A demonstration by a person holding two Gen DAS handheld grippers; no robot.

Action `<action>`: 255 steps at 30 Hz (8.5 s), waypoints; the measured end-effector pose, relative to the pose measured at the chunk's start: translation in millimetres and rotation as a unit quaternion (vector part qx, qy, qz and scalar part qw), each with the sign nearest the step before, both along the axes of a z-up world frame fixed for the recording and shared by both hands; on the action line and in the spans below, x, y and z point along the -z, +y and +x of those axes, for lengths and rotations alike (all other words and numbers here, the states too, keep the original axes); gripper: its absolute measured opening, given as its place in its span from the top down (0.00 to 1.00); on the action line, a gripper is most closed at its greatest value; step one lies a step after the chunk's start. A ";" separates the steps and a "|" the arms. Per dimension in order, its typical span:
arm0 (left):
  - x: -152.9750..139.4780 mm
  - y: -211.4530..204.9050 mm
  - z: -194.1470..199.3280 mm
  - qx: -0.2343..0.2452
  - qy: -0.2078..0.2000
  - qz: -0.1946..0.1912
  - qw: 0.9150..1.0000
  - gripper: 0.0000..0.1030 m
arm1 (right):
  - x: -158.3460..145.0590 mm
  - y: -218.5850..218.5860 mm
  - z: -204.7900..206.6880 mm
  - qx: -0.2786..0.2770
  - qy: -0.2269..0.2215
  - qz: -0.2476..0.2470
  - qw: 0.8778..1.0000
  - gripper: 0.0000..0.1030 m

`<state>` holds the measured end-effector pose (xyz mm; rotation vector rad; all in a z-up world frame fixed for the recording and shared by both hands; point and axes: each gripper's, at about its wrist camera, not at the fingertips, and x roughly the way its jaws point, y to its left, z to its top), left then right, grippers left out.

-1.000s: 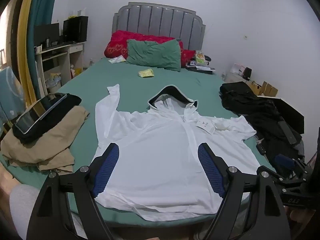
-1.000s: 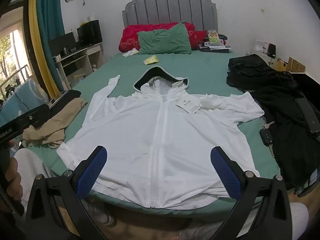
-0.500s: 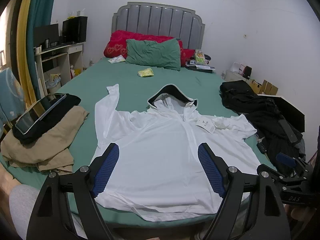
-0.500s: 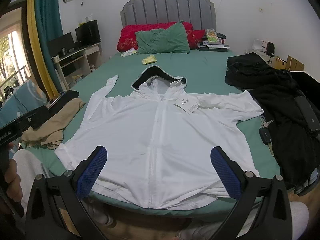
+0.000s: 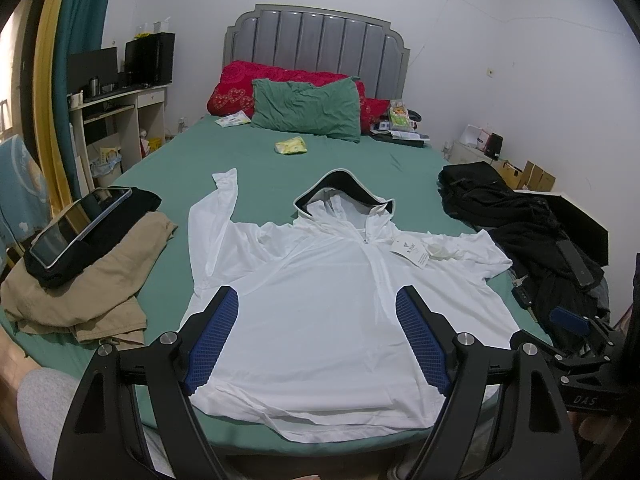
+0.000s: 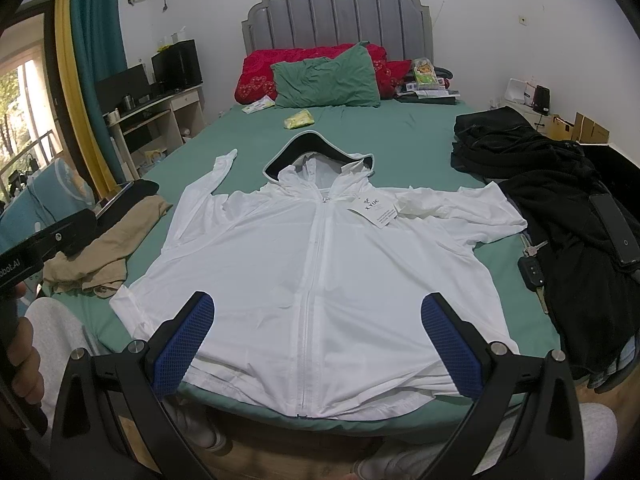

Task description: Fold large clothes

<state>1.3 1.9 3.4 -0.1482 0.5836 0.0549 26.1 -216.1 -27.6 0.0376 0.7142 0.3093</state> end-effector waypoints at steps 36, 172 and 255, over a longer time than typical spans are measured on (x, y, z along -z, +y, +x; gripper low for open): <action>-0.2 -2.1 2.2 -0.001 -0.003 0.002 1.000 0.19 | 0.2 -0.1 0.2 0.001 0.000 0.000 1.000 0.01; 81.9 -60.5 302.1 0.199 0.189 -0.023 0.961 0.42 | 78.4 -135.2 243.4 0.009 0.089 0.109 0.990 0.12; 104.0 116.0 350.8 0.082 0.141 -0.044 0.986 0.45 | 89.3 -84.9 358.5 -0.188 0.133 0.065 0.971 0.25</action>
